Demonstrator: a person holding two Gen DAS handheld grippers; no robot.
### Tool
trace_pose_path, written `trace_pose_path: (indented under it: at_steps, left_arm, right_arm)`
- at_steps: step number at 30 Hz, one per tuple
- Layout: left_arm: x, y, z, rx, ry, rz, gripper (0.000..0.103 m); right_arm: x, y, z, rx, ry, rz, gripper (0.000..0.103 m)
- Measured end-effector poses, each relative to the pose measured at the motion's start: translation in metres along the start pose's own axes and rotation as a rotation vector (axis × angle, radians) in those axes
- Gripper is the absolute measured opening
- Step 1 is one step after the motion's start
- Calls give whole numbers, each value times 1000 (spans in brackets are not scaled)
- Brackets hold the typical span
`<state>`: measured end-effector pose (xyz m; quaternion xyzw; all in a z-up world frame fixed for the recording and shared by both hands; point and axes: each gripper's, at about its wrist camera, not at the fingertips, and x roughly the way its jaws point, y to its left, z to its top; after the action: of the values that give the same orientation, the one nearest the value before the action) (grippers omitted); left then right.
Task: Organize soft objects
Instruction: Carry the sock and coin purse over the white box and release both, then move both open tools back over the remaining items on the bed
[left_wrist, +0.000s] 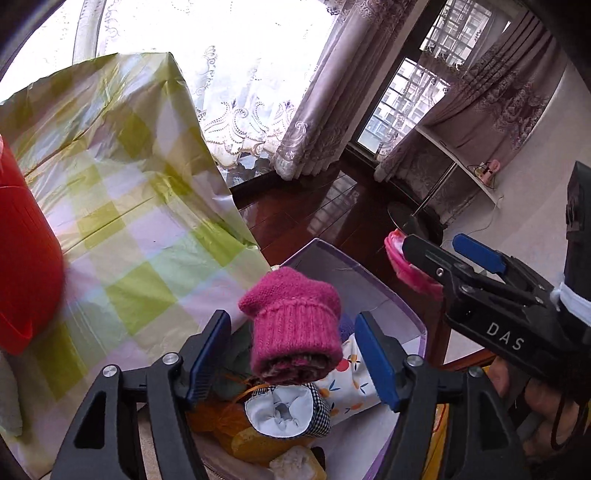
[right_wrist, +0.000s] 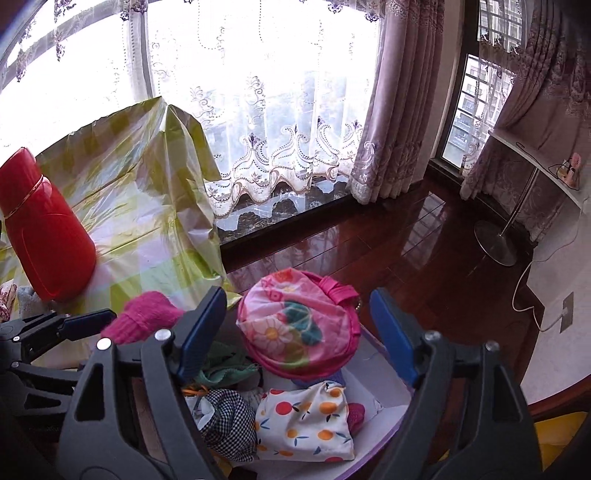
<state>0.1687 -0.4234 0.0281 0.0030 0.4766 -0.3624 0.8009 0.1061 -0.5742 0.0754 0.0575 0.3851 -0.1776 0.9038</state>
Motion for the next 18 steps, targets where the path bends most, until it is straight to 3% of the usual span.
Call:
trace_pose_path:
  at_steps: [8,12,18]
  left_arm:
    - [-22,20,-9,-12,-48,78,74]
    - [-44,30,-21,23,-100,229,74]
    - [-83,60,-42,-18,-175,355,74]
  right_arm:
    - [2,-2,-1,21,8,12,84]
    - [-4,17,-2,-6,4,41,86]
    - [-19,62,-3,-79,-18,101,91]
